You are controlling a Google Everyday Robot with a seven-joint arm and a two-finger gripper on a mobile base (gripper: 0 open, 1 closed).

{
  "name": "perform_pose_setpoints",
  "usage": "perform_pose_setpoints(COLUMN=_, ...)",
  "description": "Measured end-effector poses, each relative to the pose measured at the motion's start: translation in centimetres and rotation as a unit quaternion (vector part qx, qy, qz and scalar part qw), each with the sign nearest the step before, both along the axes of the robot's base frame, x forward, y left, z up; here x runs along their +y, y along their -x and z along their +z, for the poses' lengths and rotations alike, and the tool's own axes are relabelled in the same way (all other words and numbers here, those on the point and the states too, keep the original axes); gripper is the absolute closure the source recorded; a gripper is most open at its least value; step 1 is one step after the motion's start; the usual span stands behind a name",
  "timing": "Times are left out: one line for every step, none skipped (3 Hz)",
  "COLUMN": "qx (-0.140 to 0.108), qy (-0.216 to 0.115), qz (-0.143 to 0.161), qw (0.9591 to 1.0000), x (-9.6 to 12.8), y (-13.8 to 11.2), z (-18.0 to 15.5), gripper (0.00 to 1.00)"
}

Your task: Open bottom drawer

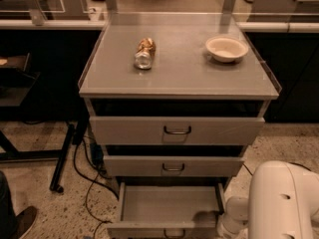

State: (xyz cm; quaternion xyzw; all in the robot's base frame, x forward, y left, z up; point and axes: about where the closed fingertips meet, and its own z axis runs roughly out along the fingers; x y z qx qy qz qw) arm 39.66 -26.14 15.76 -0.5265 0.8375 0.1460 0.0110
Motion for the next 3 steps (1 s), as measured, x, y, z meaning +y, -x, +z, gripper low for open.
perform_pose_setpoints(qx=0.019, qy=-0.003, qz=-0.013, qw=0.9997, x=-1.32, y=3.15, z=0.51, gripper=0.00)
perform_pose_setpoints(qx=0.019, qy=-0.003, qz=-0.013, qw=0.9997, x=-1.29, y=3.16, z=0.49, gripper=0.00)
perform_pose_setpoints(qx=0.024, qy=-0.025, qz=-0.012, qw=0.9993, x=-1.54, y=3.45, z=0.74, gripper=0.00)
